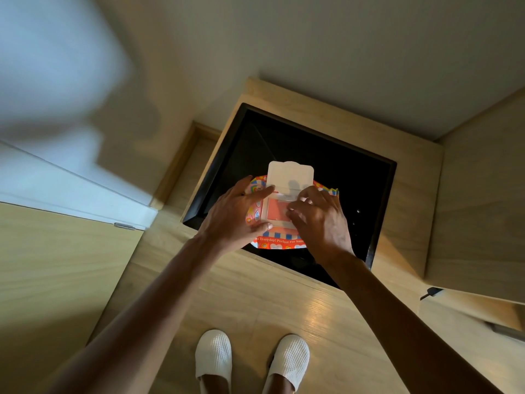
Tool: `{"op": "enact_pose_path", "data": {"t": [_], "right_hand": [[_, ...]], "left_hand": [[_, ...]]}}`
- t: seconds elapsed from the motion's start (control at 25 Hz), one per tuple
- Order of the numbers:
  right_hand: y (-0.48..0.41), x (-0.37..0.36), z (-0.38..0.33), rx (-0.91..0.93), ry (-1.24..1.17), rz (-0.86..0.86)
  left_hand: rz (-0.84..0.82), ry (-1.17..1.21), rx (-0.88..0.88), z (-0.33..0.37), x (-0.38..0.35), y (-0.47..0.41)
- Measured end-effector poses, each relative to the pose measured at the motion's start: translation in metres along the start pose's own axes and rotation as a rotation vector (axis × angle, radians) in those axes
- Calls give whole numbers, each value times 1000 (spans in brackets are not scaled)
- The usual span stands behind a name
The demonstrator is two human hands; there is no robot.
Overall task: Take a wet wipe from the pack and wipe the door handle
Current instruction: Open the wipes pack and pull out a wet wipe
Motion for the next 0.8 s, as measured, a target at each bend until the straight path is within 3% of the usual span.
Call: {"op": "enact_pose_path", "data": {"t": [0.2,0.44,0.8], "right_hand": [[-2,0,-8,23,71,-9],[-2,-18,-9,35,217,-134],[1,-9,-9,0,147,-68]], "left_hand": [[3,4,15,-1,1,1],[-17,6,31,-1,-1,1],[-29,-6,83,-3,-5,2]]}}
Point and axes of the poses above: each hand's wrist, its own y-axis away from the middle knuckle, its own x-axis out of the back of the hand, z = x × y, the point moved 10 cm from there along -y, towards the middle knuckle, and after that the axes turned 7 degrees about -x, right-handed, at the moved point
